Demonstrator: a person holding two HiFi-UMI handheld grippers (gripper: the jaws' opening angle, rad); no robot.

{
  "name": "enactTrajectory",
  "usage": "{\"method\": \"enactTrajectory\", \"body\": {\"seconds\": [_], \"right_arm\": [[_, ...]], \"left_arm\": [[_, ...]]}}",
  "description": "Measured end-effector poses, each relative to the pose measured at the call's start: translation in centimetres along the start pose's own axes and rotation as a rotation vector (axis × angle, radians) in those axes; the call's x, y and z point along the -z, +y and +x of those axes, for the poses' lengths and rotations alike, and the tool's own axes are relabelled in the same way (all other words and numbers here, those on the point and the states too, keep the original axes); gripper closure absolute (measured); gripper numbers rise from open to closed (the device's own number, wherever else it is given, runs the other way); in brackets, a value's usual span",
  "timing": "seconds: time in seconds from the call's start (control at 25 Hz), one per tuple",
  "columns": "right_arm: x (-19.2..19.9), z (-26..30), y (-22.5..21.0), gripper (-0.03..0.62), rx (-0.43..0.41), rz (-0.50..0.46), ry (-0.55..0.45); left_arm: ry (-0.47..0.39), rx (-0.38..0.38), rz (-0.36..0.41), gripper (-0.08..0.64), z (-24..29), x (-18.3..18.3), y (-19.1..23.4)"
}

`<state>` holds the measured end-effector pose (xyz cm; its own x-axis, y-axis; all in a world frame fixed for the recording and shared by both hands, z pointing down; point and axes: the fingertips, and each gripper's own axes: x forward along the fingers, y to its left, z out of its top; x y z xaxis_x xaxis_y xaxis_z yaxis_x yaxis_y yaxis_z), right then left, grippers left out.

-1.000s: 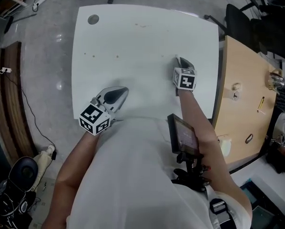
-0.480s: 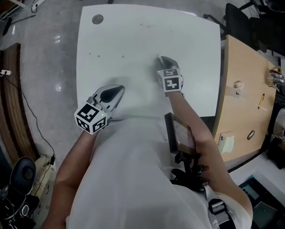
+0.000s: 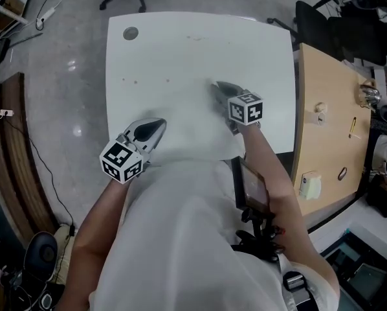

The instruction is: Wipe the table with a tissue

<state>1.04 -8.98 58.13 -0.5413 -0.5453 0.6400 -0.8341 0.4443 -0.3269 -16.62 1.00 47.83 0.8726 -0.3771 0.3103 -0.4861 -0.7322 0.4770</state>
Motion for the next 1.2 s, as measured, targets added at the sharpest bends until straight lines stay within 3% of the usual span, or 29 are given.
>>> {"method": "enactTrajectory", "body": {"seconds": [0.08,0.2,0.32,0.44,0.52,0.64,0.76,1.04,1.12,1.2], "right_arm": [[-0.9,-1.1,-1.1,0.528,0.033,0.066,-0.063],[-1.6,-2.7,-3.4,0.528,0.110,0.085,-0.122],[-1.1,-5.3,-7.8,0.528,0.300,0.101,-0.150],[0.9,-7.8,-13.3,0.526,0.508,0.146,-0.100],[1.8,-7.9,-15.1,0.528,0.551,0.153,-0.064],[1.7,-5.5,-14.3,0.528,0.515,0.089,-0.020],[0.8,-2.6,-11.2,0.528,0.460,-0.045,0.020],[2.6,3.1,4.0,0.528,-0.019,-0.457,0.112],[3.0,3.1,4.9,0.528,-0.091,-0.555,0.120],[2.5,2.7,3.6,0.528,-0.079,-0.595,0.111]], "left_arm": [[0.002,-0.004,-0.006,0.554,-0.1,0.0,0.4],[0.008,-0.003,-0.020,0.554,0.2,0.1,0.3],[0.029,0.006,-0.019,0.554,0.9,0.5,-0.1],[0.035,0.002,-0.019,0.554,1.8,0.4,-0.5],[0.035,-0.007,-0.023,0.554,2.1,0.4,-0.7],[0.040,-0.026,-0.033,0.554,2.2,0.4,-1.0],[0.036,-0.045,-0.034,0.554,2.3,0.1,-1.2],[0.022,-0.073,-0.034,0.554,3.1,-0.6,-1.6],[0.024,-0.073,-0.032,0.554,3.2,-0.6,-1.9],[0.029,-0.072,-0.030,0.554,3.3,-0.6,-2.0]]}}
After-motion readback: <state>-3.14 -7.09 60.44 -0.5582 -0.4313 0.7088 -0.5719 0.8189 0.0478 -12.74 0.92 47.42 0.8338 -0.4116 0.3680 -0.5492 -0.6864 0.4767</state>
